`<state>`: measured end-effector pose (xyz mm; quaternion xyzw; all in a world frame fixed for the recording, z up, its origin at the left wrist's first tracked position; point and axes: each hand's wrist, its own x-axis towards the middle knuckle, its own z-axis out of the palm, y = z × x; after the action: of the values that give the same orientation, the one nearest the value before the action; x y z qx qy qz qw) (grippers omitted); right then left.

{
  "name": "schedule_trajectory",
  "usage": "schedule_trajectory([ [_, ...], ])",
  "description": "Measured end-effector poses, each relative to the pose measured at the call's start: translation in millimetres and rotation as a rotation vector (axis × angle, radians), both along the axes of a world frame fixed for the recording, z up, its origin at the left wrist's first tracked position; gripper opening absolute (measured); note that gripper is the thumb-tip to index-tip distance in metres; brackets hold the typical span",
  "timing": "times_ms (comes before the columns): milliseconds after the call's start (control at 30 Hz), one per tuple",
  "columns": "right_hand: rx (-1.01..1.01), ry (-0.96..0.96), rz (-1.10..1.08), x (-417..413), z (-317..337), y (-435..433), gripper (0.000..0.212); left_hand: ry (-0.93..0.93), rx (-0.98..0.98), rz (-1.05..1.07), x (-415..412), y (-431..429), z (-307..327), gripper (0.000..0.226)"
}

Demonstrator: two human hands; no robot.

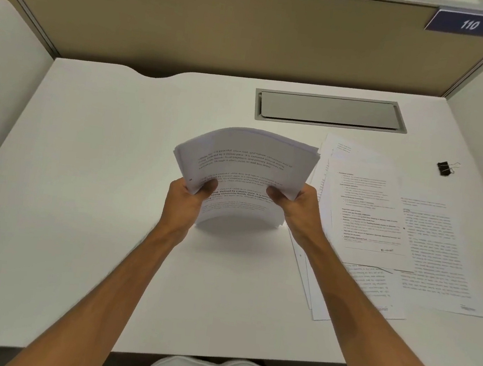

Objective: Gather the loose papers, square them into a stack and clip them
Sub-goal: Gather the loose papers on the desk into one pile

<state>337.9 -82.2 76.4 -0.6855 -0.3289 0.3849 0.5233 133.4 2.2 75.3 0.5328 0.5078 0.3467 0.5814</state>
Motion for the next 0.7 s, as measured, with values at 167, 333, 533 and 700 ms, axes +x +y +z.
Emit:
schedule_trajectory([
  [167, -0.041, -0.071, 0.037, -0.8, -6.0, -2.9, 0.038, 0.035, -0.035, -0.012, -1.8, -9.6, -7.5, 0.018],
  [333, -0.047, -0.064, 0.044, 5.8, -0.9, -9.3, 0.034, 0.050, -0.033, 0.002, 3.1, -15.9, -2.4, 0.020],
  [533, -0.027, 0.056, 0.000, 28.1, -0.5, -34.2, 0.035, -0.003, -0.101, 0.051, 12.6, -27.4, 4.3, 0.029],
  [700, -0.070, 0.119, 0.077, 46.3, 2.3, -54.9, 0.033, -0.042, -0.191, 0.107, 26.2, -44.6, 4.8, 0.034],
])
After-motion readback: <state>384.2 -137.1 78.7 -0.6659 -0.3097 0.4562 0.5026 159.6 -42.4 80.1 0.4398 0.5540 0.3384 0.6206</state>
